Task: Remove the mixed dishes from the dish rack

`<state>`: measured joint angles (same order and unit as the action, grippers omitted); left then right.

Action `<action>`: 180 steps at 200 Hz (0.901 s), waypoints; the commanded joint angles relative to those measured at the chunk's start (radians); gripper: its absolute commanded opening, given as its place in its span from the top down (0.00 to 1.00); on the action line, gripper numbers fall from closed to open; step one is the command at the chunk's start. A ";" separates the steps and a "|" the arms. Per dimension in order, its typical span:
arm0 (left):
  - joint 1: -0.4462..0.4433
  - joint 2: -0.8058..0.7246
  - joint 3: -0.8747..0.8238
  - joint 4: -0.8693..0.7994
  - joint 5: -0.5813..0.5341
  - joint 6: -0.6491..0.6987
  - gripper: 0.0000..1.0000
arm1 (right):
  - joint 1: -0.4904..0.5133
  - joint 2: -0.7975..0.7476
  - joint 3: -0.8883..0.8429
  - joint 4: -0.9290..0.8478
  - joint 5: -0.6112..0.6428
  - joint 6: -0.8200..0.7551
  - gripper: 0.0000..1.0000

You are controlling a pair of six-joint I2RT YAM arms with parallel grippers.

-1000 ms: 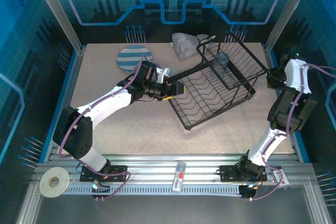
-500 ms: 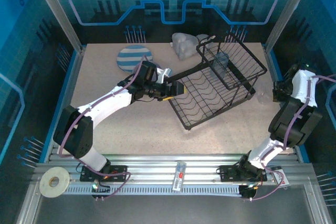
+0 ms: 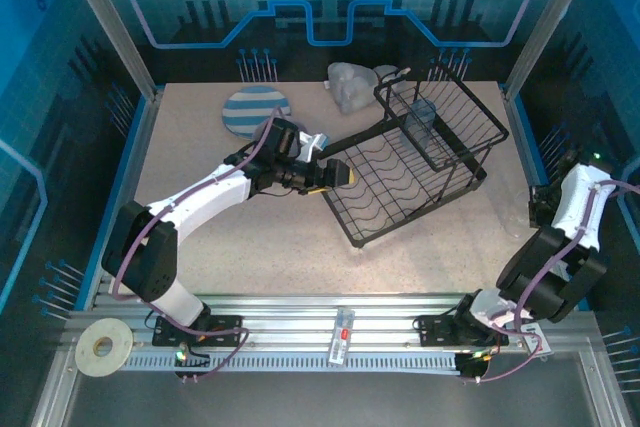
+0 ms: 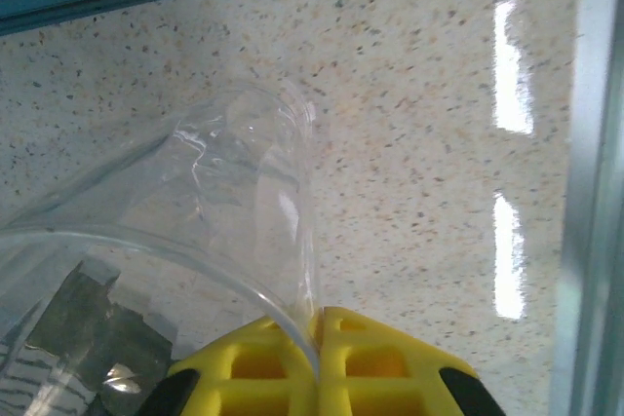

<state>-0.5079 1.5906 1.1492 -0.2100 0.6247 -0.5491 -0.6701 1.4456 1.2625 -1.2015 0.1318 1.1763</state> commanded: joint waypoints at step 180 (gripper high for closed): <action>-0.007 0.045 -0.010 -0.048 -0.014 0.012 0.01 | -0.019 0.040 -0.003 -0.009 -0.062 -0.159 0.75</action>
<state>-0.5079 1.6119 1.1351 -0.2214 0.6243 -0.5434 -0.6773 1.4860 1.2572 -1.2152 0.0891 1.0382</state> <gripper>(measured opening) 0.992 0.199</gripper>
